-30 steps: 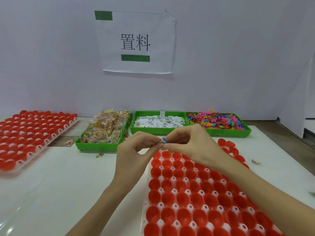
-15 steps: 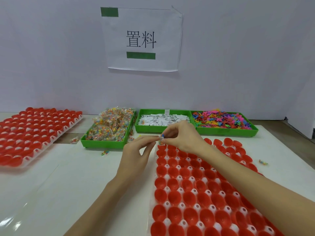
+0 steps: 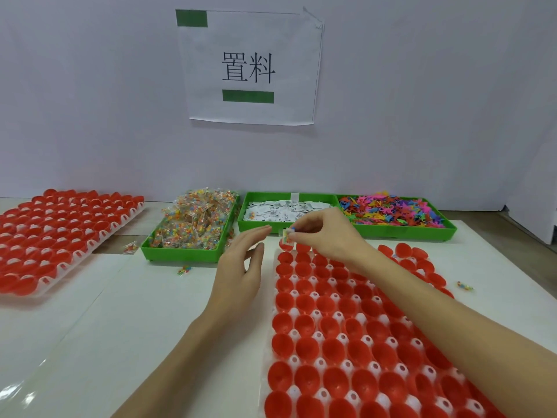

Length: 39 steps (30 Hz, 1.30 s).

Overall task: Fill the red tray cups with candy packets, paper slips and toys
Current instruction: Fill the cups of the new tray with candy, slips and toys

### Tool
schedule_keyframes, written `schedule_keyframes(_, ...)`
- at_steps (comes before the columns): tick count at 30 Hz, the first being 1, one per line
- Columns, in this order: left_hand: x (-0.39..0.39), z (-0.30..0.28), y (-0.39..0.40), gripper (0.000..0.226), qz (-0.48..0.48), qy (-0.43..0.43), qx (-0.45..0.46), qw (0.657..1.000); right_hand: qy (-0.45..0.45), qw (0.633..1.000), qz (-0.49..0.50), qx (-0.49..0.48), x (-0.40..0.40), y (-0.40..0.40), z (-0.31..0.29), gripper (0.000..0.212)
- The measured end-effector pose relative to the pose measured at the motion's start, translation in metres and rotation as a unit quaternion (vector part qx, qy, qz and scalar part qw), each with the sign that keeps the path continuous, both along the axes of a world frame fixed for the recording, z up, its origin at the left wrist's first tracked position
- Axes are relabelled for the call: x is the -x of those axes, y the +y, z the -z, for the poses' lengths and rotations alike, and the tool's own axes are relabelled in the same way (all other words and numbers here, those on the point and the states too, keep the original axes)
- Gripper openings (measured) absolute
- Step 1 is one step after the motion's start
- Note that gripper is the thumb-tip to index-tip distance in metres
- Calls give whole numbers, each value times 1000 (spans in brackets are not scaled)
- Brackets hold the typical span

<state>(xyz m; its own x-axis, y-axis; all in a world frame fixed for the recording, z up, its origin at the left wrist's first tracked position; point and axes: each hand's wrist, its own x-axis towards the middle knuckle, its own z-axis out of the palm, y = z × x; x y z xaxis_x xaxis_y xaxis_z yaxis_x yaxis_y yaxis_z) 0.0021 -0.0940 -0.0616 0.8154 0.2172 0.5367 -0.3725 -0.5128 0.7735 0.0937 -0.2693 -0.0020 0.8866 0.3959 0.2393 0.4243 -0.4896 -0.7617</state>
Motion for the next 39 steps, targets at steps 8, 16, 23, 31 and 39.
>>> schedule_keyframes(8,-6,18,-6,50,158,166,113,967,-43,998,-4,50,-7,5,4,10)
schedule_keyframes(16,-7,15,-4,48,66,90,-6,994,-69,997,24,18,-12,12,4,8)
schedule_keyframes(23,-6,16,-5,53,51,102,-60,992,-84,993,0,84,-13,18,11,8)
schedule_keyframes(31,-5,17,-6,47,52,102,-113,987,-98,983,-30,154,-13,23,6,4)
schedule_keyframes(39,-5,15,-6,47,71,78,-105,989,-68,984,-48,156,-18,19,-2,11)
